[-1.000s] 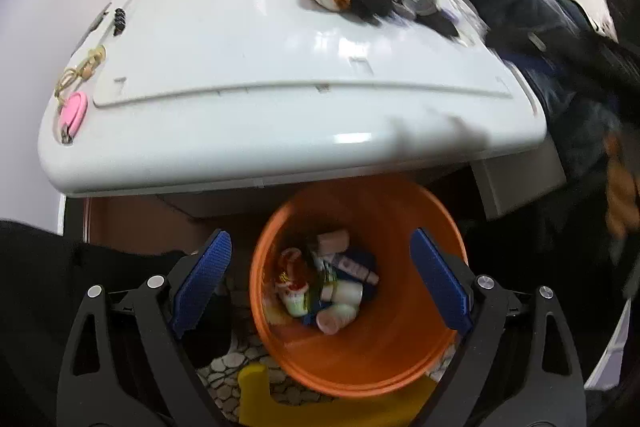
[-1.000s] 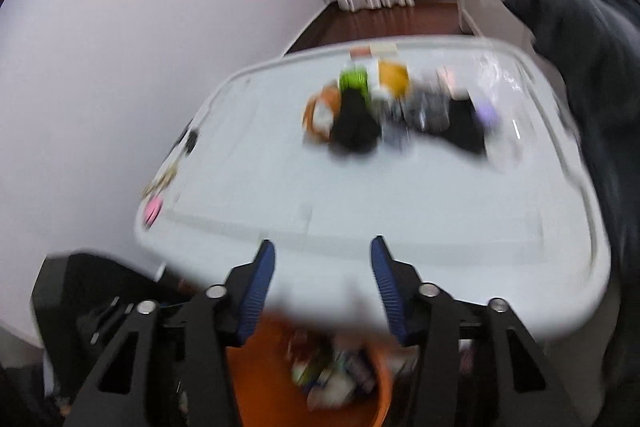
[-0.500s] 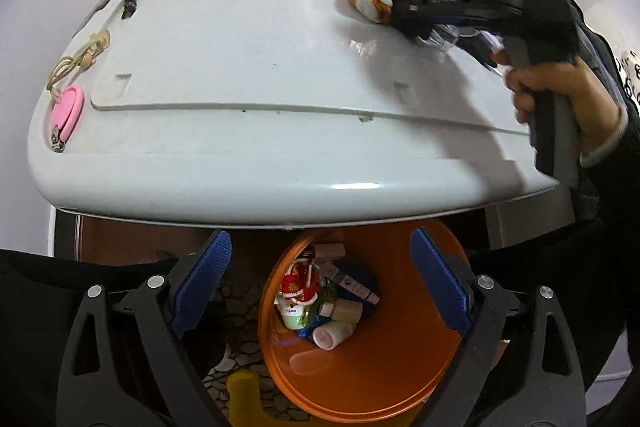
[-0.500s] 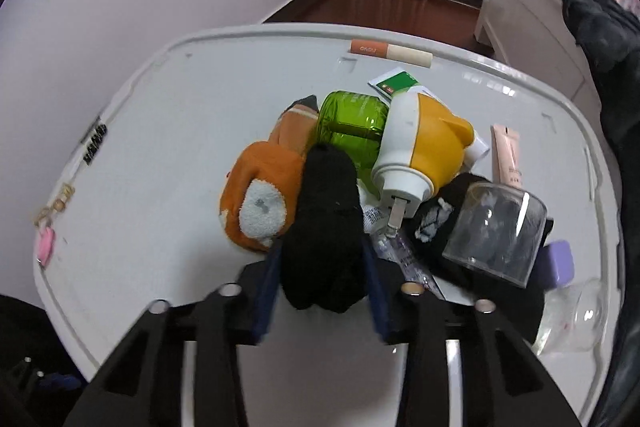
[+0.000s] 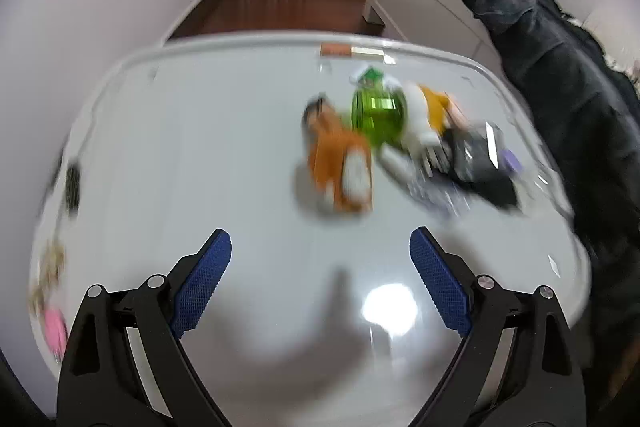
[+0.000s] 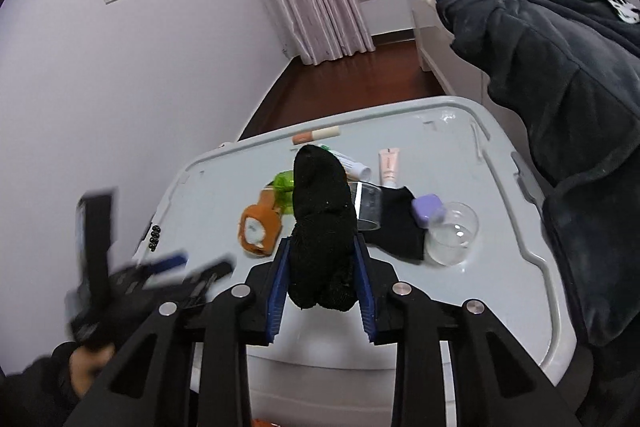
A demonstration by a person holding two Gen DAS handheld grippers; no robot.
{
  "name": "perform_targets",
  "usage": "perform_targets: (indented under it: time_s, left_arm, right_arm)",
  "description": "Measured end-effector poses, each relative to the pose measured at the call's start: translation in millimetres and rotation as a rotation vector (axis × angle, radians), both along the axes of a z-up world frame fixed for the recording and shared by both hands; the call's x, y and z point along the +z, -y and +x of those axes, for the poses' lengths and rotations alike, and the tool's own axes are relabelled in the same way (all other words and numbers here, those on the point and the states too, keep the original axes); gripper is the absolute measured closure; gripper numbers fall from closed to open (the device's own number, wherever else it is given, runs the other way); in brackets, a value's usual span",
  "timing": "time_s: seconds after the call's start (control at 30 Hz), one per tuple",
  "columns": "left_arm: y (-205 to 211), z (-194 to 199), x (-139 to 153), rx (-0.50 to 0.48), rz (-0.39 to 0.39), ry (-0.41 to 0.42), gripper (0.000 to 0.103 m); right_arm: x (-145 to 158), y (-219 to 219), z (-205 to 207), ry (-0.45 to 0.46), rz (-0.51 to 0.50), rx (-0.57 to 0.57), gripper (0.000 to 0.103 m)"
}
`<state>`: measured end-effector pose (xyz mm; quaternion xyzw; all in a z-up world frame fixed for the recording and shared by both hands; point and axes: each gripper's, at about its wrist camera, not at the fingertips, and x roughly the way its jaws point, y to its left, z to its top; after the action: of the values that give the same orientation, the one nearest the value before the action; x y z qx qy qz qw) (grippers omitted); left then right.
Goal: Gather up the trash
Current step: 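Grasp the black sock with the right tool while the left tool grasps the orange plush toy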
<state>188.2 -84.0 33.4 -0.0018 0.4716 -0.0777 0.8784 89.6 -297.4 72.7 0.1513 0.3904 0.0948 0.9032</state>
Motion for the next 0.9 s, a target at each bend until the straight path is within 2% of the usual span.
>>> perform_targets:
  time_s: [0.03, 0.17, 0.2, 0.23, 0.27, 0.3, 0.47, 0.67, 0.77, 0.9]
  left_arm:
    - [8.4, 16.0, -6.3, 0.0, 0.032, -0.008, 0.014]
    - [26.0, 56.8, -35.2, -0.012, 0.053, -0.065, 0.014]
    - [28.1, 65.0, -43.5, 0.011, 0.092, -0.067, 0.022]
    - [26.9, 69.5, -48.5, 0.014, 0.087, -0.06, 0.03]
    - [23.9, 69.7, -46.7, -0.001, 0.027, -0.047, 0.06]
    - [22.0, 68.6, -42.6, 0.003, 0.024, -0.027, 0.088]
    - [7.5, 40.6, -23.2, -0.004, 0.01, -0.05, 0.088]
    - [-17.0, -43.5, 11.6, -0.066, -0.01, -0.034, 0.088]
    - [-35.1, -101.1, 24.5, -0.098, -0.015, -0.039, 0.088]
    - [-58.4, -175.9, 24.7, -0.155, -0.022, -0.075, 0.088]
  right_arm:
    - [-1.0, 4.3, 0.4, -0.003, 0.013, 0.005, 0.072]
    - [-4.3, 7.4, 3.5, -0.009, 0.022, 0.007, 0.072]
    - [-3.5, 9.8, 3.8, -0.007, 0.028, 0.006, 0.072]
    - [-2.8, 9.1, 4.5, -0.008, 0.03, 0.008, 0.072]
    - [-3.3, 7.9, 6.1, -0.014, 0.029, 0.014, 0.072]
    - [-3.4, 7.1, 6.8, -0.021, 0.032, 0.017, 0.072]
    - [-8.6, -7.2, 10.8, -0.054, 0.031, 0.055, 0.072]
    - [-12.6, -23.5, -4.2, -0.065, 0.031, 0.082, 0.072]
    - [-8.4, -32.1, -34.9, -0.034, 0.049, 0.091, 0.072]
    - [-4.6, -37.6, -105.8, -0.024, 0.157, 0.094, 0.072]
